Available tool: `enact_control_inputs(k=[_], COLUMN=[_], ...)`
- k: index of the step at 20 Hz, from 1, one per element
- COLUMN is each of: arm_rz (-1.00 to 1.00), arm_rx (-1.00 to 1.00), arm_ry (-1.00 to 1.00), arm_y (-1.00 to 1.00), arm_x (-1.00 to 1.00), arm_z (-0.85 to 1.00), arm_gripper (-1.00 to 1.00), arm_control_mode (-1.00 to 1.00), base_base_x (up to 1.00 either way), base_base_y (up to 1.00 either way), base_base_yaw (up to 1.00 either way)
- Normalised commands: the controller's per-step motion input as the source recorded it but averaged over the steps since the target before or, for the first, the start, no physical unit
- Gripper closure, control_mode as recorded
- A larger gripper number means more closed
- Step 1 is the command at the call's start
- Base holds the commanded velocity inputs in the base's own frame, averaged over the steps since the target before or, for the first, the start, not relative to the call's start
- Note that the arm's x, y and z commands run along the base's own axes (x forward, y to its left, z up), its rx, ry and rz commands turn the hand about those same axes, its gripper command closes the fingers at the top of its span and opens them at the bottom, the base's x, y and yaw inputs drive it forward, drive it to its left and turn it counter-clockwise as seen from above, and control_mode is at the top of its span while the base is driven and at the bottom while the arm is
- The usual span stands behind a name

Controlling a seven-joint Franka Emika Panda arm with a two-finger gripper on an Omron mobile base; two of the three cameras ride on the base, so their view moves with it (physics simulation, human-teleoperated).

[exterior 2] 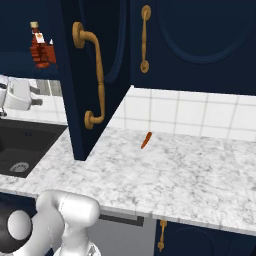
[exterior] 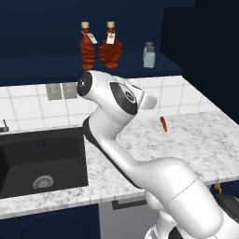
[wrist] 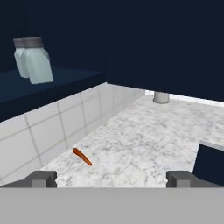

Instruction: Put the shaker and condiment bottle from the counter next to their counterparts in the cabinet.

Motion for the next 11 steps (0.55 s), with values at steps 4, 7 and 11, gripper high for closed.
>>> enact_control_inputs(k=[4,7,11], arm_rz=[0.0,0.0,0.0], arm_rx=[0.0,0.0,0.0], arm_ry=[0.0,0.0,0.0], arm_y=[0.48,0.26,0.15], arm_x=[-0.79,-0.2,-0.03], arm_z=[-0.14,-0.03,0.0], arm_gripper=[-1.0,-1.0,-1.0], arm_control_mode=[-1.0,-1.0,-1.0], base_base_x=[0.0,0.0,0.0], base_base_y=[0.0,0.0,0.0], base_base_yaw=[0.0,0.0,0.0])
